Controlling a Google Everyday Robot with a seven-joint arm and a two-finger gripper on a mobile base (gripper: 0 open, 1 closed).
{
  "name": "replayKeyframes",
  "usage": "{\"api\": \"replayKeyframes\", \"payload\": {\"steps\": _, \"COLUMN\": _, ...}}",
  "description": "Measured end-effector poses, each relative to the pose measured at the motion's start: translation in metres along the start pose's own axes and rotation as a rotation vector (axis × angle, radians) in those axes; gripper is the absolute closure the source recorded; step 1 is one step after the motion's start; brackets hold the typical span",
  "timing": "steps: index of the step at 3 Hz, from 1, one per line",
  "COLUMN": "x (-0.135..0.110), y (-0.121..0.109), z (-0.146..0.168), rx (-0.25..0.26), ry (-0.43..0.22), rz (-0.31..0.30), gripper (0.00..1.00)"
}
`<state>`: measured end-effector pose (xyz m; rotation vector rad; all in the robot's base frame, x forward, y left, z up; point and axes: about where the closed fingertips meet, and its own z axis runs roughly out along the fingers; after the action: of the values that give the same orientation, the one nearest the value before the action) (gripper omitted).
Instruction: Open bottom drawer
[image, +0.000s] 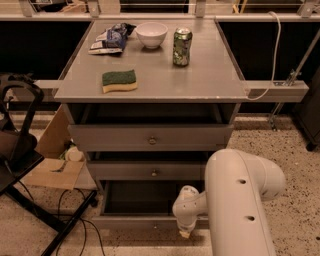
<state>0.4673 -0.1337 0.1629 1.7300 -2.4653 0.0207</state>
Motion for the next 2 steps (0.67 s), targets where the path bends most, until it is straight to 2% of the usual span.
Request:
{"api": "replayKeyframes", "payload": {"steps": 1, "x": -0.0008, "y": -0.0041, "z": -0.0003, "rx": 0.000, "ry": 0.000, "rz": 0.000, "gripper": 0.78}}
{"api": "replayKeyframes", "payload": {"steps": 2, "x": -0.0033, "y": 0.0012, "z": -0.0074, "rx": -0.016, "ry": 0.011, "rz": 0.015, "gripper": 0.99}}
